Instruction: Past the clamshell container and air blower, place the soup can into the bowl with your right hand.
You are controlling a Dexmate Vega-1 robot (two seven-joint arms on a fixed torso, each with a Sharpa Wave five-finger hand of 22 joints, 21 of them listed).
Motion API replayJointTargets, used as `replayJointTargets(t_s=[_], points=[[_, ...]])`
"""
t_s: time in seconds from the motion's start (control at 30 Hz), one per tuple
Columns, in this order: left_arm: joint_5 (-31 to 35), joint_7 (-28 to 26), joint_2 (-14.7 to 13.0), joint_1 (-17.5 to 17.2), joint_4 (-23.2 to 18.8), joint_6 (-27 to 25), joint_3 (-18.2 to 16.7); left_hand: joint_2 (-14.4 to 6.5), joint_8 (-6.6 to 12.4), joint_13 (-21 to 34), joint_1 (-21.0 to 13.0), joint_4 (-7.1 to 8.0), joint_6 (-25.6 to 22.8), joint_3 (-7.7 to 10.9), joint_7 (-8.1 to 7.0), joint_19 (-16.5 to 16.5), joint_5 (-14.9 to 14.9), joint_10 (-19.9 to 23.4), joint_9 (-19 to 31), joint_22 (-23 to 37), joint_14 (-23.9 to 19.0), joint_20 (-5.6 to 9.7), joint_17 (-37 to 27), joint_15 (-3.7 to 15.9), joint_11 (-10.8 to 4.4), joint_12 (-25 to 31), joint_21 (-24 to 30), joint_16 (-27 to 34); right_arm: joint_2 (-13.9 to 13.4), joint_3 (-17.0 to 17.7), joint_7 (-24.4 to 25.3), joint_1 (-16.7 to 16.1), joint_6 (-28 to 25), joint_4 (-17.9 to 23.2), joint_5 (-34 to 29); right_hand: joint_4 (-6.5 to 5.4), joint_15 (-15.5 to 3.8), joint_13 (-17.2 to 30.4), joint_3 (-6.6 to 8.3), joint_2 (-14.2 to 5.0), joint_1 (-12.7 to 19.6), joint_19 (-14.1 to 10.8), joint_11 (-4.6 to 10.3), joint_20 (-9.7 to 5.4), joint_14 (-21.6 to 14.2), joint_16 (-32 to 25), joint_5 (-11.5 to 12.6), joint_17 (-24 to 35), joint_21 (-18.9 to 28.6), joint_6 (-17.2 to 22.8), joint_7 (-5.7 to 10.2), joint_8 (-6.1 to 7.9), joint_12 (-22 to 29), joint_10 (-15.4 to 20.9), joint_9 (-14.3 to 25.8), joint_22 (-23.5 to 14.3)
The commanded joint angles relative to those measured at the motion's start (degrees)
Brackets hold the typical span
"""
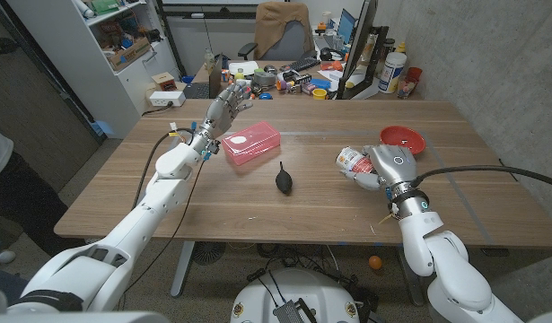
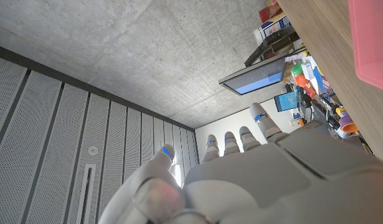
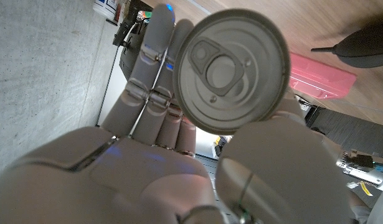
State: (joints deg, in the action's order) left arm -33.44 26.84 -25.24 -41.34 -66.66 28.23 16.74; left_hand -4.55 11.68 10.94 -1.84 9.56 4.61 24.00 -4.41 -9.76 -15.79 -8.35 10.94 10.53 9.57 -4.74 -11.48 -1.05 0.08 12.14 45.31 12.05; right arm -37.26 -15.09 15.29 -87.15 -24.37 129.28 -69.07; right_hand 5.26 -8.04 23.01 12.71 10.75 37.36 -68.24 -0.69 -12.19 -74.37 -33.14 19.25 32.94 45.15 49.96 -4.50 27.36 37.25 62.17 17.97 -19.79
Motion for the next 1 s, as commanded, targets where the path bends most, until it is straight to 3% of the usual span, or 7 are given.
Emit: replayJointTargets(t_s=[0.03,0.63,1.0], points=[[0.07,-1.11,-0.72,-1.21,-1.86,-0.24,-0.16,-0.93,-0.20,0.11,0.10,0.02,0.47,-0.24,-0.08,-7.92,-0.45,-0.25,0.09,0.13,0.49,-0.40,0.01,-0.02,0.16,-0.14,-0.06,-0.13,-0.88,1.29,1.43,2.77,2.18,-0.97,0.84,0.01,-4.69,0.16,-0.17,-19.18,19.74,-0.78,3.63,-0.41,-5.07,-0.51,-0.14,0.35,0.46,5.98,6.10,0.20,-0.15,3.95,0.25,-0.13],[0.10,-3.74,-2.57,-4.28,-6.61,-0.49,-0.61,-0.95,-0.22,0.10,0.10,0.01,0.45,-0.47,-0.10,-7.87,-0.52,-0.27,0.09,0.14,0.50,-0.42,0.03,0.00,0.15,-0.15,-0.30,-0.15,-0.62,2.80,6.58,7.49,4.19,-4.90,3.07,-0.06,-4.69,0.38,-0.35,-19.35,20.28,-0.70,3.70,-0.41,-5.15,-0.81,-0.71,0.65,1.01,6.46,6.18,0.18,-0.42,4.34,0.44,0.31],[0.04,-4.82,-3.40,-5.75,-8.69,-0.20,-0.75,-0.97,-0.24,0.10,0.09,0.00,0.44,-0.63,-0.03,-7.81,-0.57,-0.19,0.09,0.14,0.46,-0.45,0.04,-0.01,0.24,-0.13,-0.47,-0.15,-0.96,2.47,6.66,11.51,4.25,-7.33,4.43,-0.17,-4.67,0.58,-0.49,-19.44,20.54,-0.65,3.74,-0.42,-5.09,-0.89,-1.07,0.73,1.35,6.63,6.31,0.03,-0.58,4.56,0.46,0.66]])
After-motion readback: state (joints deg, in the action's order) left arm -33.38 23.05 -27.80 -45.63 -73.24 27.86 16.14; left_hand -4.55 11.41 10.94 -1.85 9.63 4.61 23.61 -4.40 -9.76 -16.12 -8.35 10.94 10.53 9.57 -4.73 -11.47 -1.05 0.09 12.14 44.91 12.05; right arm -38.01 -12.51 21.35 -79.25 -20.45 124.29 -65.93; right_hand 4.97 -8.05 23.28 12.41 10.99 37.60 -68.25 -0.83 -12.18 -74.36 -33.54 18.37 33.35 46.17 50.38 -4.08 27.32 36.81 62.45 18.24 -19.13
